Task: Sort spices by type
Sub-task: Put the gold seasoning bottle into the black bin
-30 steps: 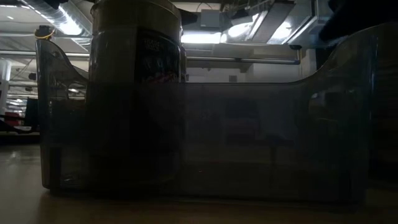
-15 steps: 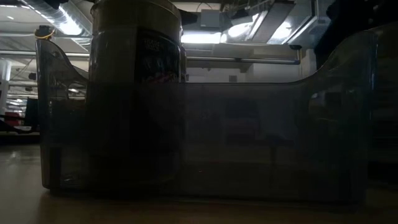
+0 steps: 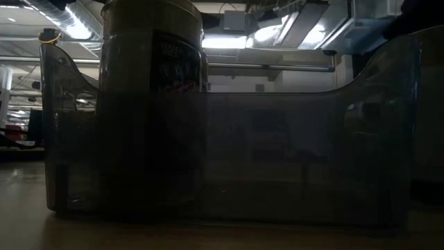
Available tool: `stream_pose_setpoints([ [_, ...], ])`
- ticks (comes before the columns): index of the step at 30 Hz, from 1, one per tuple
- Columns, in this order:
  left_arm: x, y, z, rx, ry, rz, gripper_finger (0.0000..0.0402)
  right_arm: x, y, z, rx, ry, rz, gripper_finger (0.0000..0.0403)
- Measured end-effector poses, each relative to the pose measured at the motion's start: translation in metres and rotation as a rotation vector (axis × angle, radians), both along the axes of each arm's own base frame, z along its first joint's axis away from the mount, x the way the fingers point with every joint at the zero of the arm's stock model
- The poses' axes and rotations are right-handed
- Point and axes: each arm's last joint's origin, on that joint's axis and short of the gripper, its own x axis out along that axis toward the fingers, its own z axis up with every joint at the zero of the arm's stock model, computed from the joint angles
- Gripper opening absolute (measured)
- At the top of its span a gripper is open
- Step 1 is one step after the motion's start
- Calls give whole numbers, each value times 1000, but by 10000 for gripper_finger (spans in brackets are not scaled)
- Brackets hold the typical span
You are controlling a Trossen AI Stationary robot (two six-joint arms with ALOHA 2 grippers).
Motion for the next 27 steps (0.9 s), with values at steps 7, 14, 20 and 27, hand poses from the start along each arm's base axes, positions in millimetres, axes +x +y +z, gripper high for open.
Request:
stream_pose_setpoints([
  [7,0,0,0,2,0,1,292,-3,2,-16,-1,-22,5,383],
  [14,0,0,0,2,0,1,292,4,12,-22,58,-30,50,383],
  [20,0,1,0,2,0,2,292,15,22,-45,25,-17,43,383],
  [27,0,1,0,-1,0,3,292,22,29,-59,6,-27,53,383],
])
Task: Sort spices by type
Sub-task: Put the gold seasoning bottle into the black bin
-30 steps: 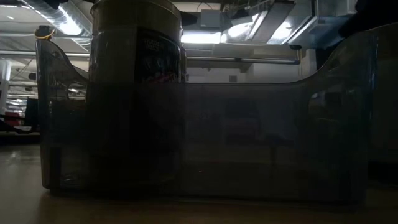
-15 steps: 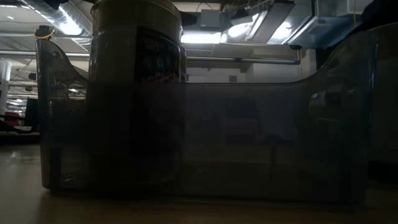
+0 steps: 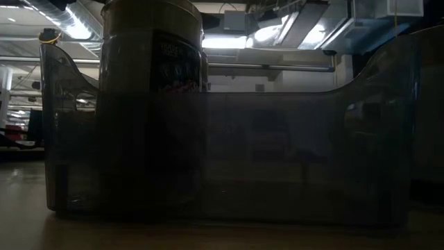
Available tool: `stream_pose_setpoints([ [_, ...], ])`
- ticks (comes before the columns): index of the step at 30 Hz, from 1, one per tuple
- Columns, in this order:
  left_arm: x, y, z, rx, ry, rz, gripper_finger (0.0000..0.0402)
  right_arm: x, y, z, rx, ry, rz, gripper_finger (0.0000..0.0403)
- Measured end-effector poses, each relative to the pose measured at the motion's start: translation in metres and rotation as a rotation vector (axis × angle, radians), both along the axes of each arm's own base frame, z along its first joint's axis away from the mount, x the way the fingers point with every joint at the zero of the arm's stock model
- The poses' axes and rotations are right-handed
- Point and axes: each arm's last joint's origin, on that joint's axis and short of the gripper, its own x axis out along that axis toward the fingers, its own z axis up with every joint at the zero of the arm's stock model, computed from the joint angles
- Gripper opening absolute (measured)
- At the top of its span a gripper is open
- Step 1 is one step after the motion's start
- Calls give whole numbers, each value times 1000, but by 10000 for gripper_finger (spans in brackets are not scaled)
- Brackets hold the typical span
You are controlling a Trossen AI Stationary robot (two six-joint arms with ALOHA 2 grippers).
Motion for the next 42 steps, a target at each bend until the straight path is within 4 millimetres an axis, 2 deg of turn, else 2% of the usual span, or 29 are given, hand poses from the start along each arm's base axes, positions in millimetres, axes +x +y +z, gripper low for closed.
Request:
stream_pose_setpoints([
  [5,0,1,0,0,-1,3,292,7,-3,-6,-5,5,-25,368],
  [11,0,1,0,-8,-2,4,292,12,-7,-7,-5,8,-43,281],
  [19,0,1,0,-9,-1,4,292,10,-7,-3,12,19,-17,278],
  [30,0,0,0,-12,-2,1,292,13,-2,55,-29,39,17,278],
  [37,0,0,0,-16,-2,1,292,22,4,88,-48,14,30,278],
  [42,0,0,0,-16,-2,1,292,34,-2,98,-51,-9,2,278],
])
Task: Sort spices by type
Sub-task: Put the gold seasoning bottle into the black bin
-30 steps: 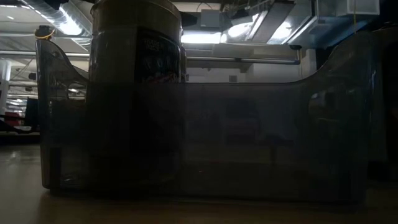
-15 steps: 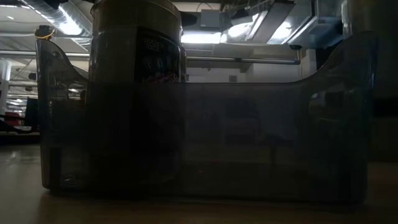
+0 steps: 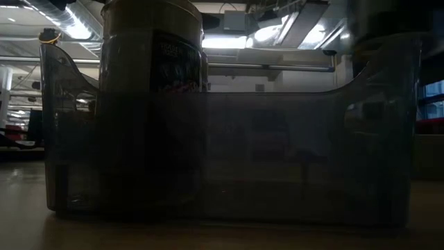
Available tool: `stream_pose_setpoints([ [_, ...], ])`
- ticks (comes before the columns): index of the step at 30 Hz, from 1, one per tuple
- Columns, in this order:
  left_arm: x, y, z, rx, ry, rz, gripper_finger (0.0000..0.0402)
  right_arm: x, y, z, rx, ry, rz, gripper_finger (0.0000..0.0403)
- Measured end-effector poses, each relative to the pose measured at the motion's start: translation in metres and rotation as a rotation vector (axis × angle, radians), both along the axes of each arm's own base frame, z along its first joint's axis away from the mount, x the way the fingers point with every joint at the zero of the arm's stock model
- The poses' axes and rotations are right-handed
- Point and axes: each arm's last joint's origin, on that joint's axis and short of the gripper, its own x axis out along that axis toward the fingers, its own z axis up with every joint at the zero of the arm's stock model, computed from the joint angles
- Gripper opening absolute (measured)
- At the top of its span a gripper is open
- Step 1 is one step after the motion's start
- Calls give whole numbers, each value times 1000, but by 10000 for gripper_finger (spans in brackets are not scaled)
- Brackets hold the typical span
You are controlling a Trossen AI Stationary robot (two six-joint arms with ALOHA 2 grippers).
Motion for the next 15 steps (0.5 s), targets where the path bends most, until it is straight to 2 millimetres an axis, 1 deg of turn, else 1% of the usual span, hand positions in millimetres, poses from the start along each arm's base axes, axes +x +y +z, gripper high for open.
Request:
stream_pose_setpoints([
  [5,0,0,0,0,0,0,292,15,-16,1,-5,-10,-46,278],
  [8,0,0,0,0,0,0,292,24,-21,5,22,-53,-27,278],
  [10,0,0,0,0,0,0,292,32,-24,4,31,-77,-19,278],
  [15,0,0,0,4,1,-1,292,53,-27,-12,43,-71,7,278],
])
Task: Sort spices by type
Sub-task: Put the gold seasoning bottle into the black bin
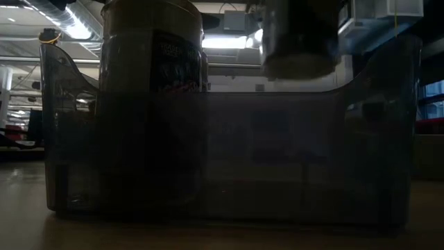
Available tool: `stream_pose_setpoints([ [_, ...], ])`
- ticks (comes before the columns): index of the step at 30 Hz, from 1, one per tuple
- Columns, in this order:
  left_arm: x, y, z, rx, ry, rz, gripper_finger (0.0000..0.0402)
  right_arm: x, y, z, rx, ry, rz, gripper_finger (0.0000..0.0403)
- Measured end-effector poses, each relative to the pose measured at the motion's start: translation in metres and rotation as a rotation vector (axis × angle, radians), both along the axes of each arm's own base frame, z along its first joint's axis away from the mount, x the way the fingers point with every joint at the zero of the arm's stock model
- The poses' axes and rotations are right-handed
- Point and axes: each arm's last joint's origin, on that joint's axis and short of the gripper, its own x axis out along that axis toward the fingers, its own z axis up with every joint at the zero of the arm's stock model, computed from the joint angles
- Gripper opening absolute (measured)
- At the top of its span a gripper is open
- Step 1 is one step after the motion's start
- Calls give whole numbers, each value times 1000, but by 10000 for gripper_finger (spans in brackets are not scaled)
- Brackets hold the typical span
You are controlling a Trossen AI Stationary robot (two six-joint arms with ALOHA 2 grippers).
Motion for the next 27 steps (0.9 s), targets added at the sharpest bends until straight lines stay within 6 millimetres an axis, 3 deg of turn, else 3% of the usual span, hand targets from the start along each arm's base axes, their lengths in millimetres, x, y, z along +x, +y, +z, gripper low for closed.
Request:
stream_pose_setpoints([
  [13,0,0,0,0,0,0,292,34,-9,-48,-43,75,-39,278],
  [22,0,0,0,1,0,0,292,42,-3,-75,-59,112,-28,278],
  [27,0,0,0,0,0,0,292,45,-2,-81,-38,108,-41,278],
])
